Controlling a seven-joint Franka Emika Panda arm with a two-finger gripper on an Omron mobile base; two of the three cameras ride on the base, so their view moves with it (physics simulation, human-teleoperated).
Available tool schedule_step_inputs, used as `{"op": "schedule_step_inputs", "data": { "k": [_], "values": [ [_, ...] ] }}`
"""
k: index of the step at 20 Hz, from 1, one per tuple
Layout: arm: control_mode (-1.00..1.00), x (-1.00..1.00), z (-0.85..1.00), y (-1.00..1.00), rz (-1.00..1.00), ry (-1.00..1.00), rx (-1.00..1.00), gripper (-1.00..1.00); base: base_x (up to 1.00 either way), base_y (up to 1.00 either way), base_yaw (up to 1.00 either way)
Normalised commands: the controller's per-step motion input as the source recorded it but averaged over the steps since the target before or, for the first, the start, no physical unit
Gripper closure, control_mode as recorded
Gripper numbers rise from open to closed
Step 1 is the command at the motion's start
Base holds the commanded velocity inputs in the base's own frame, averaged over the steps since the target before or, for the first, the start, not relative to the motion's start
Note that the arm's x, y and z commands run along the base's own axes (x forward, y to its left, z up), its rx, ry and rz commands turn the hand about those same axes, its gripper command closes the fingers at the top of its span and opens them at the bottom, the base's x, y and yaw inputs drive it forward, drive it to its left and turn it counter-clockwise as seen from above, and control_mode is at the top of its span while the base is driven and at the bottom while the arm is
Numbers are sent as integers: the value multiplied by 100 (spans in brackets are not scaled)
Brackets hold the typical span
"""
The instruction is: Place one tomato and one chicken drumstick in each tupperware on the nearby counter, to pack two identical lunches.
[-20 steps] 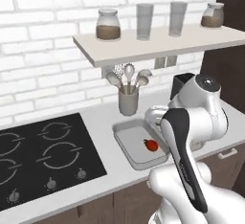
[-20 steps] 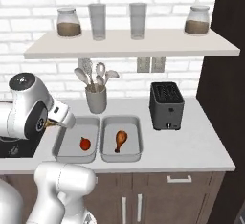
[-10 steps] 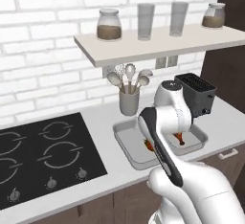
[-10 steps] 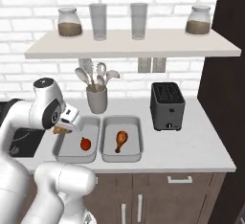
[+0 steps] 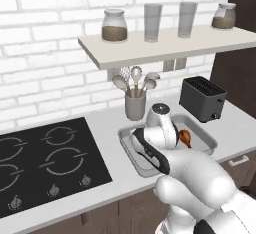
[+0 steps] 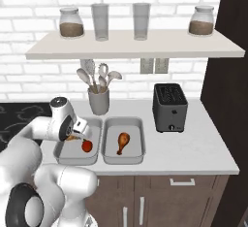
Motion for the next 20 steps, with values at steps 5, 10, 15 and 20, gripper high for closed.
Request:
{"op": "schedule_step_inputs", "data": {
  "k": [5, 10, 15, 20],
  "values": [
    [-100, 52, -17, 3, 0, 1, 0, -100, 0, 0, 0],
    [-100, 14, 16, 0, -1, 4, 0, -100, 0, 0, 0],
    [-100, -12, 36, 0, -2, 2, 0, -100, 0, 0, 0],
    [-100, -96, 43, 0, -6, 0, 0, -100, 0, 0, 0]
  ]
}}
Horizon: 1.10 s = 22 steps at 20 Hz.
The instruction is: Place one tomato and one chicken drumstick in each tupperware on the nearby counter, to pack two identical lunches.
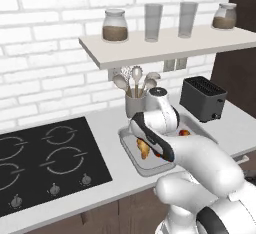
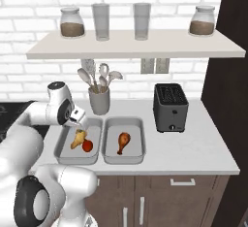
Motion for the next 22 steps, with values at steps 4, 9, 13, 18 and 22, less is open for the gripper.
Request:
{"op": "schedule_step_inputs", "data": {
  "k": [4, 9, 13, 18, 22],
  "values": [
    [-100, -90, 48, 0, -5, 0, 0, -100, 0, 0, 0],
    [100, -38, 8, 0, 0, -1, 0, -100, -60, 0, 0],
    [100, 0, 0, 0, 0, 0, 0, -100, -100, 0, 0],
    [100, 0, 0, 0, 0, 0, 0, -100, -100, -4, -28],
    [100, 0, 0, 0, 0, 0, 0, -100, -74, 0, -79]
  ]
}}
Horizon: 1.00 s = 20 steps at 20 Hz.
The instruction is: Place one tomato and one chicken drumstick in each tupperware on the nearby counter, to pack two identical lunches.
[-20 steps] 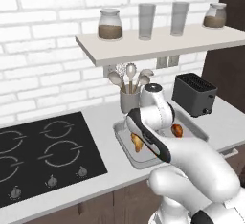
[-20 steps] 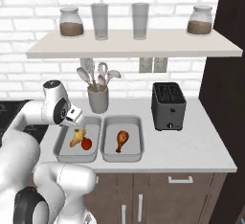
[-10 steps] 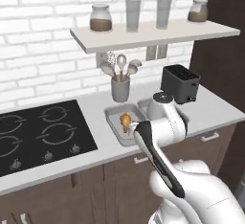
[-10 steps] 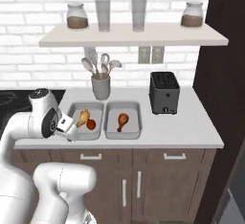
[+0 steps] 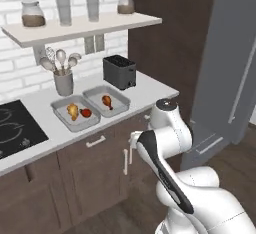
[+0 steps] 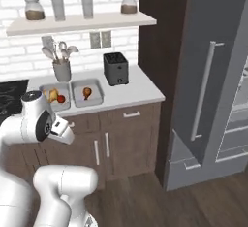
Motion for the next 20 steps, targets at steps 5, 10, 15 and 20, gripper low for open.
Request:
{"op": "schedule_step_inputs", "data": {
  "k": [5, 10, 15, 20],
  "values": [
    [100, 0, 0, 0, 0, 0, 0, -100, -50, 2, -89],
    [100, 0, 0, 0, 0, 0, 0, -100, -8, -34, -90],
    [100, 0, 0, 0, 0, 0, 0, -100, 16, -97, -82],
    [100, 0, 0, 0, 0, 0, 0, -100, 76, -61, -49]
  ]
}}
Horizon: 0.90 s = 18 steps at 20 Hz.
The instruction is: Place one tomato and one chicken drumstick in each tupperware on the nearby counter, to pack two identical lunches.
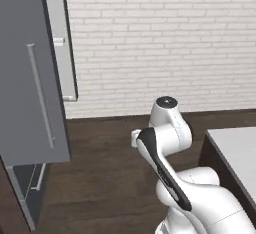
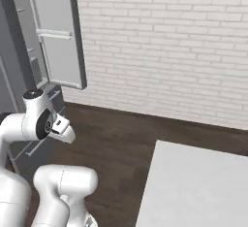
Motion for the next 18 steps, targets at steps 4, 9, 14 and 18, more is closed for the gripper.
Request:
{"op": "schedule_step_inputs", "data": {
  "k": [4, 9, 14, 18],
  "values": [
    [100, 0, 0, 0, 0, 0, 0, -100, 100, -6, -1],
    [100, 0, 0, 0, 0, 0, 0, -100, 100, -7, 0],
    [100, 0, 0, 0, 0, 0, 0, -100, 100, -37, 0],
    [100, 0, 0, 0, 0, 0, 0, -100, 100, -50, 4]
  ]
}}
